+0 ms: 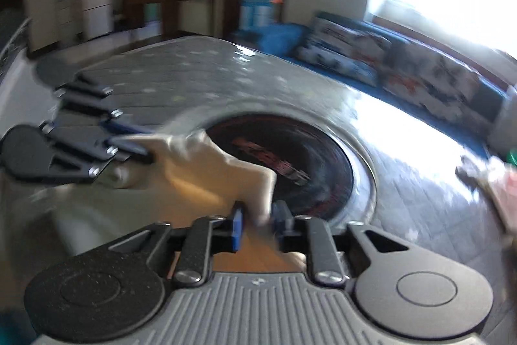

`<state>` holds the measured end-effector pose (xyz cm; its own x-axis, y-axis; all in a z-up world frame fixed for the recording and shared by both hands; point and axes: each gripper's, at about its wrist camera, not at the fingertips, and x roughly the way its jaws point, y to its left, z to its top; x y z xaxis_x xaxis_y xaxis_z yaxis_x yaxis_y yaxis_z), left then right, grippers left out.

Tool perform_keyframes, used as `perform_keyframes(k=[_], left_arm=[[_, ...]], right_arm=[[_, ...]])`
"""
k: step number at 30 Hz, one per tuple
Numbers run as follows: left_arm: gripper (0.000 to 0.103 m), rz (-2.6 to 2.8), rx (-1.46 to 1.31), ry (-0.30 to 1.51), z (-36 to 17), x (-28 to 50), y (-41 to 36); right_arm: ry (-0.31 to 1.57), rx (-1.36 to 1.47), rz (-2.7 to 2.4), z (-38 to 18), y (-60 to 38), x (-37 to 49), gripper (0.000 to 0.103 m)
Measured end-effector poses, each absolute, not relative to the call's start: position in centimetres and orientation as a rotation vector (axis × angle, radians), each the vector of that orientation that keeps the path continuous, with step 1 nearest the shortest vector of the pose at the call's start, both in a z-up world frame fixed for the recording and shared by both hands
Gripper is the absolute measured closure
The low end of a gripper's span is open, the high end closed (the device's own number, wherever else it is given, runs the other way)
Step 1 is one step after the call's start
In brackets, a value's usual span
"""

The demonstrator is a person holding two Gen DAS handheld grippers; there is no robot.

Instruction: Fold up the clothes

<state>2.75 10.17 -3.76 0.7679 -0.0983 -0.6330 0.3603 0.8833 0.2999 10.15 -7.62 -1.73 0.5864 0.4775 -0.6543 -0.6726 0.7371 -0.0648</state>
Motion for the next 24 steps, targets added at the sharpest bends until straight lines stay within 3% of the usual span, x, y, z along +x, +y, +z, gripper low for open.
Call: perform_keyframes(k=[2,5,8,24], left_arm=[[0.072,-0.213,0.4,0.641,-4.0,2.9,10.8],[0.069,-0.158,0.366,0.621,-3.3,2.3,12.0],[0.064,-0.065,0.353,0.619,-3.0,1.9,12.8],[0.064,-0.041,0.139,0.644,-1.4,-2.4,11.6]], right_arm=[[0.665,-0.281,0.652,-2.5,-8.4,10.3,0.08],[0.672,-0.235,0.62,-2.8,-10.0,9.9,0.069],[0.679,-0.229,0.593,-2.9,-11.4,9.0,0.068],[0.728,-0.121,0.459,-4.7,-14.2,10.1,0.07]])
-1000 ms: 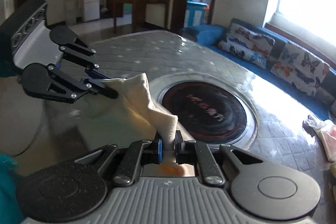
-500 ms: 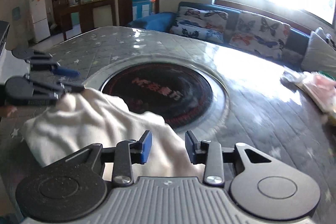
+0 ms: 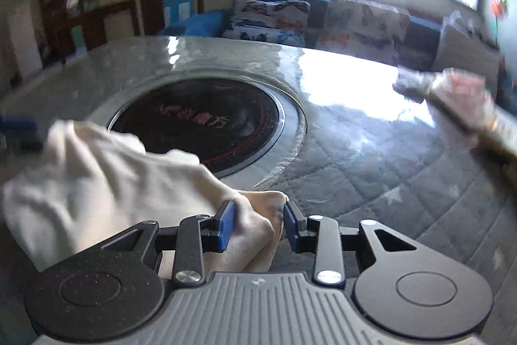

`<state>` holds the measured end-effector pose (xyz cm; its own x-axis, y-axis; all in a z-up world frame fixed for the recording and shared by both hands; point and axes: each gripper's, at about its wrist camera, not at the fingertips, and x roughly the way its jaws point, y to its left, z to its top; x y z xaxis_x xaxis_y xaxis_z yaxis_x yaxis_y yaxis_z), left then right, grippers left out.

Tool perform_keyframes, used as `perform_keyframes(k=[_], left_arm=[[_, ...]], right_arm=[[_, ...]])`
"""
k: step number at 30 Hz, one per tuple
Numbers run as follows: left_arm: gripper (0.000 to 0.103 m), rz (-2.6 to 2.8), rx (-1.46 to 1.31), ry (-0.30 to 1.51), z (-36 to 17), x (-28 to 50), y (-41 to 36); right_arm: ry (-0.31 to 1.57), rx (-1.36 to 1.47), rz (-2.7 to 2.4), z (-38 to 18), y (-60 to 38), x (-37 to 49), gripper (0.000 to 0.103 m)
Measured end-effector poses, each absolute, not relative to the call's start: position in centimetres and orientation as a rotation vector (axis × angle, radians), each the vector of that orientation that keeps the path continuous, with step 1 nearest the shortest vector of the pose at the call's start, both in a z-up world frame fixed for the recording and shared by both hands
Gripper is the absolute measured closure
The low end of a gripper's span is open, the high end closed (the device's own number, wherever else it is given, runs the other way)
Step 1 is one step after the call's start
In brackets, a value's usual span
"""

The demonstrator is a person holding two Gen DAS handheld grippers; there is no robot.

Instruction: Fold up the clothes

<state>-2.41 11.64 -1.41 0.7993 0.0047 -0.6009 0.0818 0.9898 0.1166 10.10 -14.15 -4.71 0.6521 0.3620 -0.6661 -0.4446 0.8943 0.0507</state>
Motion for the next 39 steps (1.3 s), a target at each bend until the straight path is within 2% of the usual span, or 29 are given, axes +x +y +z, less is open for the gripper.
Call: perform_keyframes(k=[10,12,15,22,29,31,39], left_arm=[[0.064,-0.064,-0.034,0.7,-2.8,-0.1,14.0],[0.078,-0.031,-0.01,0.725,-3.2,0.3,14.1],[0.082,-0.02,-0.021,0.728,-3.2,-0.3,14.6],[0.076,0.05,0.017,0.706,-2.3,-1.1,14.8],[0.076,0.125,0.049,0.664,-0.9,-1.2,14.8],[0.076,0.096,0.048,0.651,-0.4,-1.6,14.6],[0.076,-0.107,0.056,0.661,-0.3,-0.3,11.4]], right_arm=[[0.686,-0.169,0.526,-4.3,-12.3,9.3,0.07],[0.696,-0.176,0.528,-4.5,-11.9,9.5,0.07],[0.72,-0.184,0.508,-5.1,-11.8,10.1,0.071],[0.702,-0.162,0.549,-3.5,-10.7,10.6,0.071],[0.748,-0.204,0.604,-4.8,-7.2,12.6,0.071],[0.746,-0.218,0.581,-5.0,-7.0,12.9,0.067],[0.712,-0.202,0.687,-3.0,-4.5,11.8,0.067]])
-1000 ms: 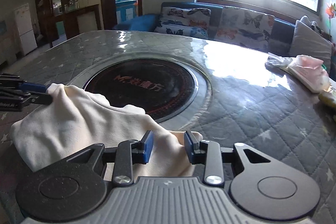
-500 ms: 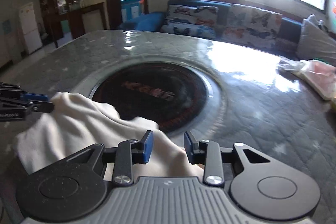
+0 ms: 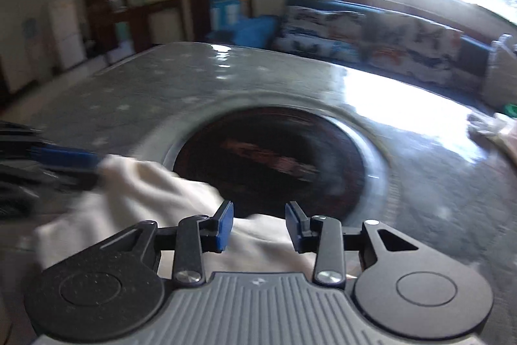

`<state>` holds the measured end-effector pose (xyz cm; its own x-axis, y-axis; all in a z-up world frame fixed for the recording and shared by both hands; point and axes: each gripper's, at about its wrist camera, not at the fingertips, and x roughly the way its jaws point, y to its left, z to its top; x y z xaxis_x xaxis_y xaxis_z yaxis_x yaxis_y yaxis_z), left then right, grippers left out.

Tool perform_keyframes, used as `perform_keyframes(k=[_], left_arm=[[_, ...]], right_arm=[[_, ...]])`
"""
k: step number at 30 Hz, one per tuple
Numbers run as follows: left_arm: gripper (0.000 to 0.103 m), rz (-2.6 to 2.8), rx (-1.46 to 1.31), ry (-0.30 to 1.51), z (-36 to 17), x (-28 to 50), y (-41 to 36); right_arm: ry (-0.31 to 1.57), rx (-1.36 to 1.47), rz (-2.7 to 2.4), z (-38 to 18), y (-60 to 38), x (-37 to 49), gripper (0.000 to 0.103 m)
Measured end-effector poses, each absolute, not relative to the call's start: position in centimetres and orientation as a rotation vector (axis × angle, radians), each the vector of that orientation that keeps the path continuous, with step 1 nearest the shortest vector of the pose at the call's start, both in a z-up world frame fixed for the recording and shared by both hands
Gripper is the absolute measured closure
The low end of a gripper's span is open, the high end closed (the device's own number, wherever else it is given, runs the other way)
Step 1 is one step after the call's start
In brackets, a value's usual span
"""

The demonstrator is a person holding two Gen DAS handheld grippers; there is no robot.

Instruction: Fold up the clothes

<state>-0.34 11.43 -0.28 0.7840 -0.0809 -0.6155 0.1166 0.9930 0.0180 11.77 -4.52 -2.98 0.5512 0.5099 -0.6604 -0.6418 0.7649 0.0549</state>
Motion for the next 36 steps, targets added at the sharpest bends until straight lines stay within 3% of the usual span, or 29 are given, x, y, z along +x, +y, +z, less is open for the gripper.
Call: perform_keyframes(k=[5,11,16,24,26,30,36], left_arm=[[0.075,-0.043,0.026,0.756,-2.6,2.3,12.4],[0.075,-0.049,-0.002,0.745,-3.2,1.7,13.2],[0.075,-0.045,0.013,0.734,-3.2,1.4,13.0],[0.074,-0.031,0.019,0.711,-3.0,0.8,13.2],[0.068,-0.036,0.028,0.704,-2.8,0.6,12.8],[0.066,-0.031,0.047,0.707,-2.6,0.6,12.3],[0.062,-0.069,0.038,0.678,-1.1,-0.5,11.2]], right_arm=[[0.724,-0.214,0.741,-4.2,-1.8,11.8,0.068],[0.718,-0.238,0.695,-5.6,-0.5,12.2,0.066],[0.718,-0.22,0.664,-5.7,-0.2,12.8,0.06],[0.688,-0.197,0.697,-3.6,-3.6,10.0,0.061],[0.692,-0.207,0.704,-3.6,-4.7,8.9,0.062],[0.733,-0.155,0.629,-4.8,-7.5,9.3,0.062],[0.706,-0.087,0.524,-4.8,-11.4,10.0,0.07]])
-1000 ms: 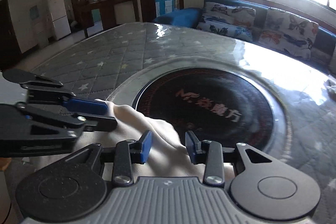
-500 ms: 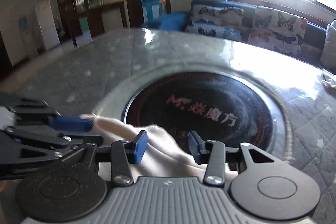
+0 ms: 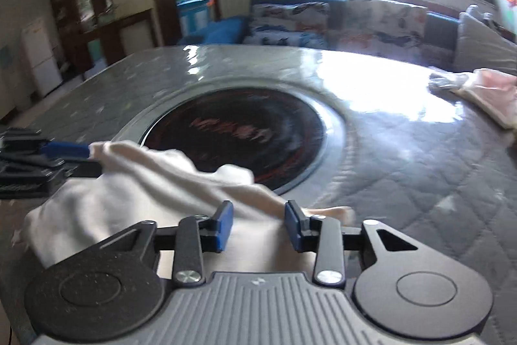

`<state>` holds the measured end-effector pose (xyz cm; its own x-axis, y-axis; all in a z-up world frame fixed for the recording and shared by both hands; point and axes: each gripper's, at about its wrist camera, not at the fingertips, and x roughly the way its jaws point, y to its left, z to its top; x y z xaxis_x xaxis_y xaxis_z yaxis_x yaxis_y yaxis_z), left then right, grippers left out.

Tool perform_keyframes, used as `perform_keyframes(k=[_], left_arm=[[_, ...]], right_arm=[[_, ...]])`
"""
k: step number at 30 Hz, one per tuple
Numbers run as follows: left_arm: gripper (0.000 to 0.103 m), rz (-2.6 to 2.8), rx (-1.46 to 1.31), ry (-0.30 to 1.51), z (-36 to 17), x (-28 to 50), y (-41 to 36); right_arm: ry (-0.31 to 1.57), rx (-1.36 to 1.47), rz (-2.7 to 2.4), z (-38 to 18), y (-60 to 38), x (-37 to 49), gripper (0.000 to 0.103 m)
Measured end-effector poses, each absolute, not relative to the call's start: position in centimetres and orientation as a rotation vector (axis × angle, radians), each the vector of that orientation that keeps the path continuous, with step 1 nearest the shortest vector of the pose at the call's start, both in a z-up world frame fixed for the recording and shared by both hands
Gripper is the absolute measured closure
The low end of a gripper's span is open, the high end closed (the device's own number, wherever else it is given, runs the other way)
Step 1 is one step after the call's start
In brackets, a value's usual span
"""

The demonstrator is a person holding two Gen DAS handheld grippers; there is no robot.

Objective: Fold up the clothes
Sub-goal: 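Release and smooth the folded shirt with both grippers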

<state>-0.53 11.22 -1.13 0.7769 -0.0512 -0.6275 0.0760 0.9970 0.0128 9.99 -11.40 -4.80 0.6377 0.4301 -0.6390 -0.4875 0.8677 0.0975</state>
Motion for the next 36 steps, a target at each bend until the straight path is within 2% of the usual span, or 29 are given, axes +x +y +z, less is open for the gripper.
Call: perform_keyframes(k=[7,14,25,36], left_arm=[[0.059,-0.185,0.126,0.681,-1.7,-2.5,7.0],[0.059,-0.23,0.191,0.703,-3.2,-4.0,5.1],[0.057,-0.2,0.167,0.751,-3.9,-7.2,8.1],[0.055,-0.224,0.067,0.736,-1.8,-6.5,9.2]], right_arm=[[0.689,-0.165,0.504,-5.0,-12.1,9.6,0.068],[0.652,-0.19,0.655,-3.3,-9.7,4.8,0.069],[0.642,-0.301,0.693,-4.4,-9.3,0.0,0.068],[0.668,-0.213,0.623,-3.4,-13.2,-1.2,0.068]])
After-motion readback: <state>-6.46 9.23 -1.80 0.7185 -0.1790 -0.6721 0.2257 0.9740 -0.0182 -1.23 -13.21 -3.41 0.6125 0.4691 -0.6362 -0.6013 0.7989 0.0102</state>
